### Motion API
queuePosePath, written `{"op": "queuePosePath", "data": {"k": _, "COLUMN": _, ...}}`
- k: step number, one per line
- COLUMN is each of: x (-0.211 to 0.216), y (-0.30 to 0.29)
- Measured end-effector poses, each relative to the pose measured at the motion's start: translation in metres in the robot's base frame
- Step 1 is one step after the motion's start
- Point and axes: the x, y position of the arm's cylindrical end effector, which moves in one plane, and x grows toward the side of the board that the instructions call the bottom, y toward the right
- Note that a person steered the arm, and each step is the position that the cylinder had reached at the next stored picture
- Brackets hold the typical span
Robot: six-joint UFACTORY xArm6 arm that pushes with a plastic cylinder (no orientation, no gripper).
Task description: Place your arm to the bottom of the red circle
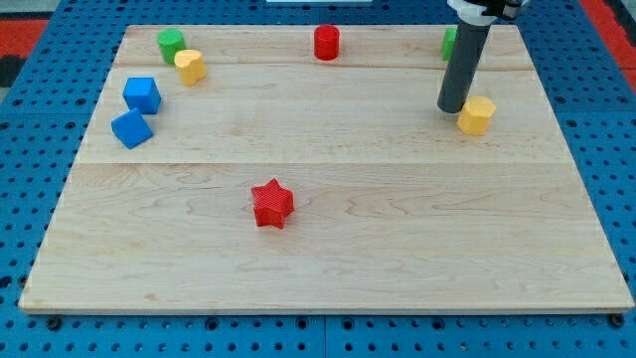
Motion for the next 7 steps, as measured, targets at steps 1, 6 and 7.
{"op": "queuePosePath", "data": {"k": 1, "x": -0.001, "y": -0.05}}
{"op": "queuePosePath", "data": {"k": 6, "x": -0.021, "y": -0.135}}
{"op": "queuePosePath", "data": {"k": 7, "x": -0.015, "y": -0.148}}
